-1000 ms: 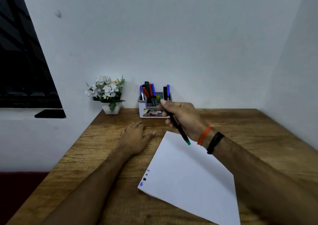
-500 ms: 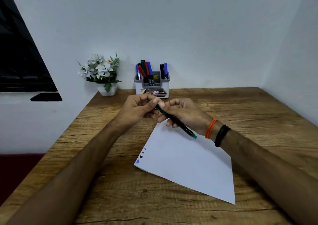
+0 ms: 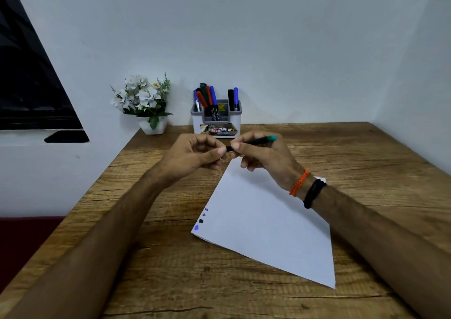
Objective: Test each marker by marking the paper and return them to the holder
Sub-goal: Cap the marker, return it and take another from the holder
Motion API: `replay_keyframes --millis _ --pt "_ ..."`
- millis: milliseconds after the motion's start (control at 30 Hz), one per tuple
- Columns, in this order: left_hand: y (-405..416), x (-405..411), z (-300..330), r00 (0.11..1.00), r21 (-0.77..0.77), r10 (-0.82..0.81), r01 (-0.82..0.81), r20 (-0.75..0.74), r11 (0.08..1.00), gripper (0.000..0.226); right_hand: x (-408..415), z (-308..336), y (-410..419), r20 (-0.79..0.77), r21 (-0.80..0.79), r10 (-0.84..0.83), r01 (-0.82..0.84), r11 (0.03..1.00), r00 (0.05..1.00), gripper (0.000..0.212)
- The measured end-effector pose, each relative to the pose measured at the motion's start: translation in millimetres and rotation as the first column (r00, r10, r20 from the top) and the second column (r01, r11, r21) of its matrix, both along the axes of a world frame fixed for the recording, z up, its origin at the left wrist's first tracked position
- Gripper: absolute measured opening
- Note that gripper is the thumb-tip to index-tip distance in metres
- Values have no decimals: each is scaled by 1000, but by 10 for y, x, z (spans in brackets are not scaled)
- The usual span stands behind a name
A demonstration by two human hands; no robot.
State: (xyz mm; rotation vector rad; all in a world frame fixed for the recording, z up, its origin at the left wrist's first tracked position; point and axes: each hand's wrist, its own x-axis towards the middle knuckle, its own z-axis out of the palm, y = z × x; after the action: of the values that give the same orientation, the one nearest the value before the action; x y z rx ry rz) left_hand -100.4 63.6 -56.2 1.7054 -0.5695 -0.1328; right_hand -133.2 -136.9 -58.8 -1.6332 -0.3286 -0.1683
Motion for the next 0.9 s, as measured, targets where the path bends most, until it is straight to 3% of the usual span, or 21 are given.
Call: replay_keyframes --millis 233,300,400,500,767,900 --pt "-82 -72 -9 978 286 -132 82 160 955 18 -4 -53 -6 -28 -68 86 -88 994 996 17" --pt "-89 -86 -16 965 348 -151 69 215 935 12 8 -67 -7 -38 -51 88 -90 995 995 26" --pt "-115 -109 -22 933 437 -164 8 320 900 20 23 -85 13 -22 -43 109 -110 993 994 25" --pt "-122 -108 -35 923 452 -151 -28 355 891 28 39 -96 16 -10 -25 160 -160 987 987 21" --pt "-116 -79 -42 909 413 -189 20 372 911 19 56 -102 31 -11 71 221 -220 973 975 23" --pt "-117 -55 -40 915 411 -210 53 345 910 25 62 -126 31 -14 101 219 -217 971 976 22"
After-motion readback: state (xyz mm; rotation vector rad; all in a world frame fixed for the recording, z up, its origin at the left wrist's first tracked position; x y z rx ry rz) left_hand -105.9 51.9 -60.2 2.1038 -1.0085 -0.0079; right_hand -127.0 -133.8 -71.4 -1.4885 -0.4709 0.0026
